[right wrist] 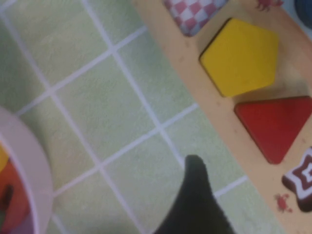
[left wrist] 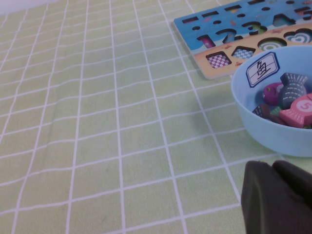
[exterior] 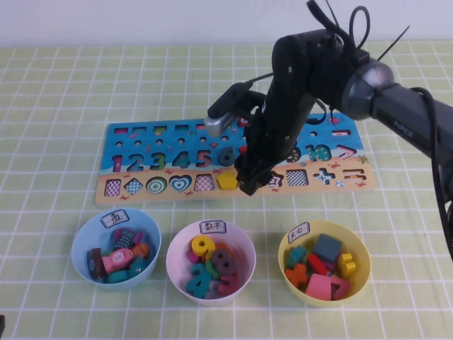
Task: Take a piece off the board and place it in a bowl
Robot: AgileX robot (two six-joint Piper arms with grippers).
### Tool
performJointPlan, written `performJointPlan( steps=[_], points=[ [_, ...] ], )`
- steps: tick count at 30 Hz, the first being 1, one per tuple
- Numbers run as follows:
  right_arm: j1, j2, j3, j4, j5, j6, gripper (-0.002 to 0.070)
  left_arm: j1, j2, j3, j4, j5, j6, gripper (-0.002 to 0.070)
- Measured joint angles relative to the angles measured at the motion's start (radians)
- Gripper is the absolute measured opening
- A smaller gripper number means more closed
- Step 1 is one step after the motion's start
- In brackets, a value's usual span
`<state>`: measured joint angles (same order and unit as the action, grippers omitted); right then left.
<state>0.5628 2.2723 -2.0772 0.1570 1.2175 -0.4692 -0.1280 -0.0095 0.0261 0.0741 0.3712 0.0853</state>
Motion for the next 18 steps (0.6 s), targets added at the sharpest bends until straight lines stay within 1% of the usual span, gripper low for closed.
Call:
performJointPlan(
  steps=[5,18],
  points=[
    [0.002,0.021,0.000,-0.023,-0.049,0.062,0.0456,0.000,0.000,0.000,0.000,0.000,0.000,-0.0003],
    [0.005,0.067,0.000,-0.028,-0.120,0.081,0.0456,0.000,0.000,0.000,0.000,0.000,0.000,-0.0003]
  ],
)
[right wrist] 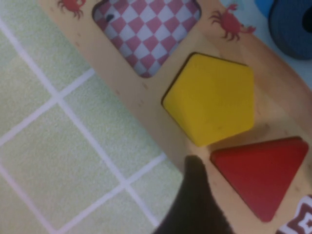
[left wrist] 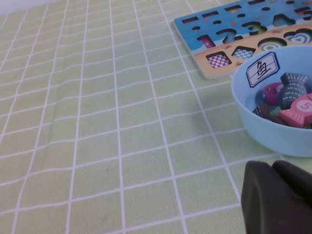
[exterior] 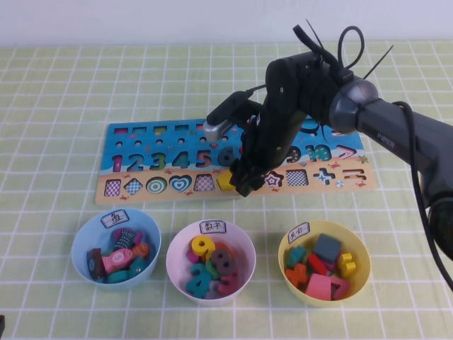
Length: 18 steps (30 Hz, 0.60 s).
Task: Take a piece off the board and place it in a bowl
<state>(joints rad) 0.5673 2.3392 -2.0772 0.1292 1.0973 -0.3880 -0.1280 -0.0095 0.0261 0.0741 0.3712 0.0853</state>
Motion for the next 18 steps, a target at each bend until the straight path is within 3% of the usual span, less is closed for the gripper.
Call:
performJointPlan(
  steps=[10,18],
  points=[
    [0.000,0.004,0.000,0.000,-0.037,0.000,0.0375,0.000,0.000,0.000,0.000,0.000,0.000,-0.0003],
    [0.000,0.006,0.000,0.000,-0.037,0.000,0.0365,0.000,0.000,0.000,0.000,0.000,0.000,-0.0003]
  ],
)
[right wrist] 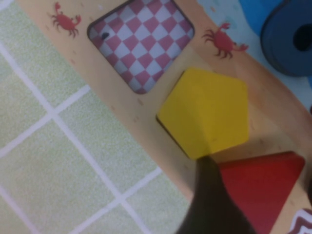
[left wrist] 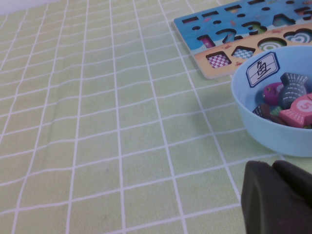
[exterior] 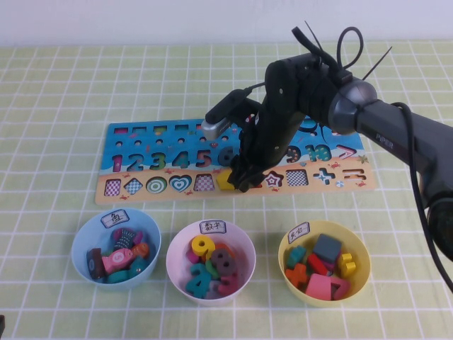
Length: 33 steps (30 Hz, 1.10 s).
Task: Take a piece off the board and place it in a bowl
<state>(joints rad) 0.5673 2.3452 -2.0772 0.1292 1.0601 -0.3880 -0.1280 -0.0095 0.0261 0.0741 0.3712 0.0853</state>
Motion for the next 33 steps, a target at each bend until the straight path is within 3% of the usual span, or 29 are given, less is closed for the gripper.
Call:
performJointPlan(
  steps=[7,12,27,31,33],
  points=[
    [0.000,0.000,0.000,-0.013,0.008,0.000,0.0361,0.000,0.000,0.000,0.000,0.000,0.000,-0.0003],
    [0.001,0.000,0.000,-0.013,0.015,0.000,0.0293,0.000,0.000,0.000,0.000,0.000,0.000,-0.0003],
    [0.002,-0.010,-0.019,-0.076,0.086,0.002,0.0285,0.000,0.000,0.000,0.000,0.000,0.000,-0.0003],
    [0.002,-0.014,-0.047,-0.080,0.103,0.002,0.0161,0.000,0.000,0.000,0.000,0.000,0.000,-0.0003],
    [0.002,-0.019,-0.056,-0.082,0.107,0.002,0.0134,0.000,0.000,0.000,0.000,0.000,0.000,-0.0003]
  ],
)
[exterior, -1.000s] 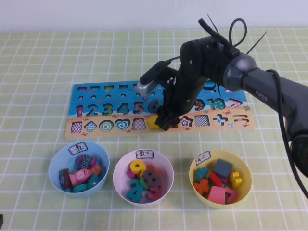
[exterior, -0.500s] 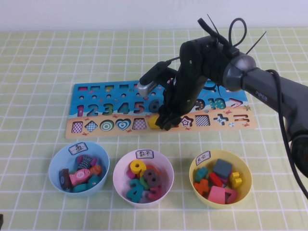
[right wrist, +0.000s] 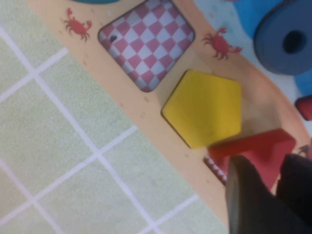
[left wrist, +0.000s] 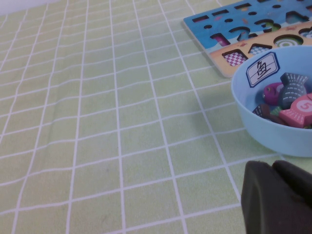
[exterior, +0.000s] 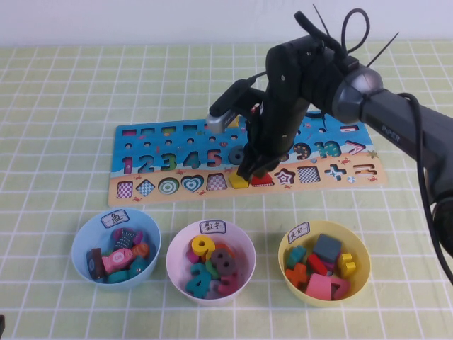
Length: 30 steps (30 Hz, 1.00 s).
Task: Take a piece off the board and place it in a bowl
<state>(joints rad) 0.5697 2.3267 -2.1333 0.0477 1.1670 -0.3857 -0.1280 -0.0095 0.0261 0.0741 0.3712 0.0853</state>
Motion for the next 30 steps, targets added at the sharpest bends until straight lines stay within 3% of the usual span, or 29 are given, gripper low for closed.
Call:
performJointPlan(
  steps=[15,18,22,24,30],
  points=[
    [0.000,-0.021,-0.026,-0.008,0.060,0.020,0.0125,0.000,0.000,0.000,0.000,0.000,0.000,-0.0003],
    [0.000,-0.021,-0.026,-0.008,0.063,0.020,0.0204,0.000,0.000,0.000,0.000,0.000,0.000,-0.0003],
    [0.000,-0.021,-0.026,-0.008,0.063,0.038,0.0440,0.000,0.000,0.000,0.000,0.000,0.000,-0.0003],
    [0.000,-0.019,-0.026,-0.013,0.063,0.056,0.0503,0.000,0.000,0.000,0.000,0.000,0.000,-0.0003],
    [0.000,0.012,-0.026,-0.024,0.054,0.066,0.0500,0.000,0.000,0.000,0.000,0.000,0.000,-0.0003]
  ],
)
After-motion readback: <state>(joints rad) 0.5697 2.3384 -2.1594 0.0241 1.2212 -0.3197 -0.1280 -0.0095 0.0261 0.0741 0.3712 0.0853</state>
